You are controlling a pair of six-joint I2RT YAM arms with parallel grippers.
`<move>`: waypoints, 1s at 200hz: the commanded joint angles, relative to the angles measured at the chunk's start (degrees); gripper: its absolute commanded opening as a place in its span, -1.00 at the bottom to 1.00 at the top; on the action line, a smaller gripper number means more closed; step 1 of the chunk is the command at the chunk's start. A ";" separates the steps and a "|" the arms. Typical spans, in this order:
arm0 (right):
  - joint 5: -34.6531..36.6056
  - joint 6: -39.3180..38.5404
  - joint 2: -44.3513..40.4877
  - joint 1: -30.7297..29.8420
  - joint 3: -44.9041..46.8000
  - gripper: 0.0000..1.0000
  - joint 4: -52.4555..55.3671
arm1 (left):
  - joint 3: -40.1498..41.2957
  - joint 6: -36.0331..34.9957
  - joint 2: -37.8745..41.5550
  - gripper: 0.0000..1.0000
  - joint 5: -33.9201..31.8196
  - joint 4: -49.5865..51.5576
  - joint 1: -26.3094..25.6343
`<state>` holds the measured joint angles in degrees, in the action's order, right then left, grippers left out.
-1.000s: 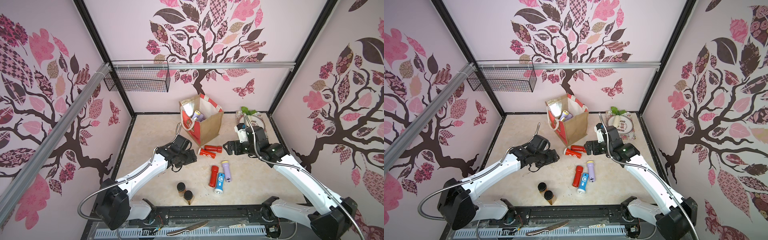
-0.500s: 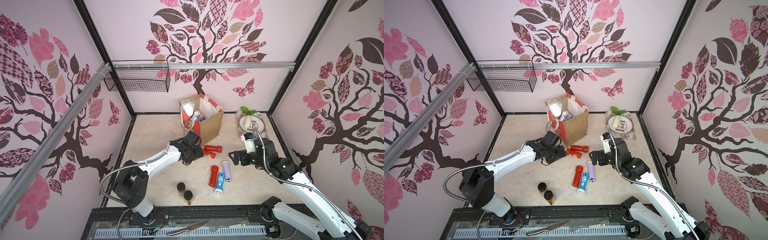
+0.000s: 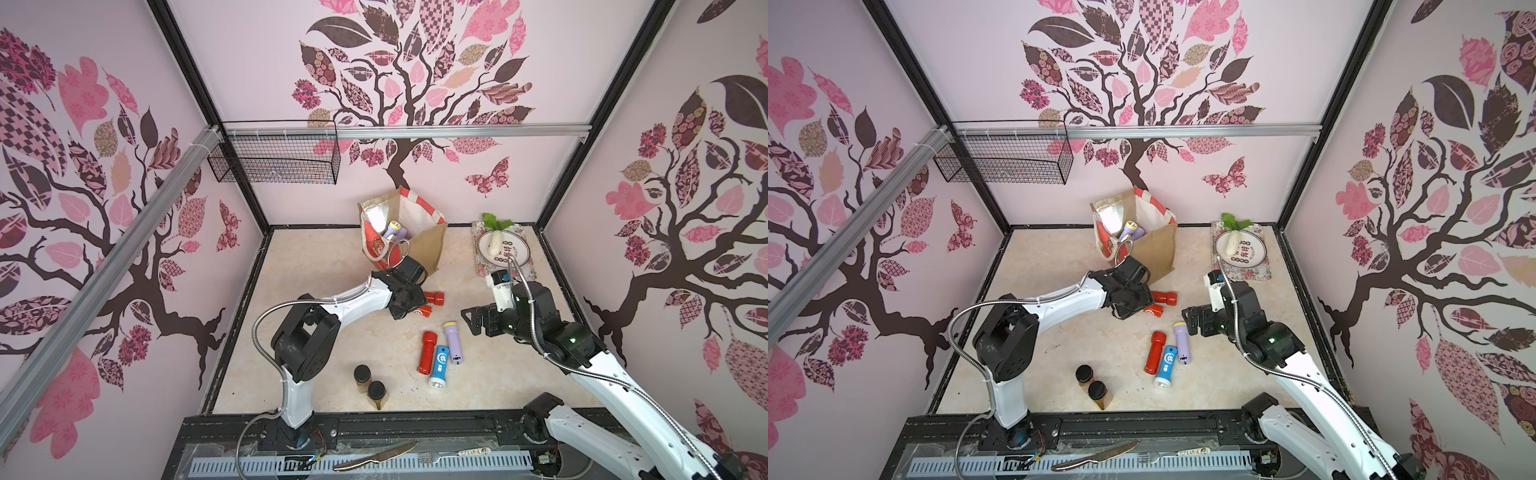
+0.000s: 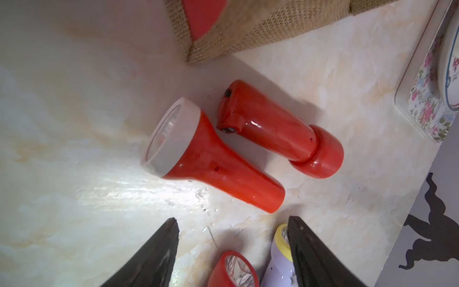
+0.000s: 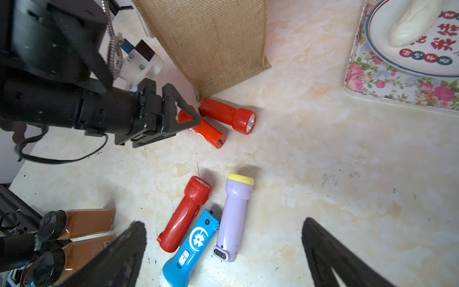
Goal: Put the flashlights into the tote bags
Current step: Pick up the flashlight from the center of the board.
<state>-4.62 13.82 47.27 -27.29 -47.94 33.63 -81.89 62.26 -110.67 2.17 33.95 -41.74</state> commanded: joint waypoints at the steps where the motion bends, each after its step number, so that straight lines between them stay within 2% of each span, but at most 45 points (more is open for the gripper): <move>1: 0.75 -1.39 -0.77 0.23 -0.31 0.99 0.08 | -3.62 2.46 -2.04 0.45 -2.42 1.24 -0.37; 41: 2.89 -2.96 -1.17 0.39 -0.79 0.99 0.65 | -6.73 6.89 -4.82 0.37 -6.16 7.00 -0.46; 117: 3.30 -3.37 -1.78 1.02 -0.92 0.99 0.72 | -9.21 9.41 -8.61 0.37 -6.65 6.39 -0.54; 200: 3.62 -3.47 -2.06 1.01 -0.74 0.99 0.57 | -12.42 8.33 -12.73 0.37 -8.07 8.01 -2.18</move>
<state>-2.04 11.51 46.00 -26.55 -47.94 33.67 -91.81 70.78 -121.78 -5.30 39.88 -42.76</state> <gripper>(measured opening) 0.996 0.685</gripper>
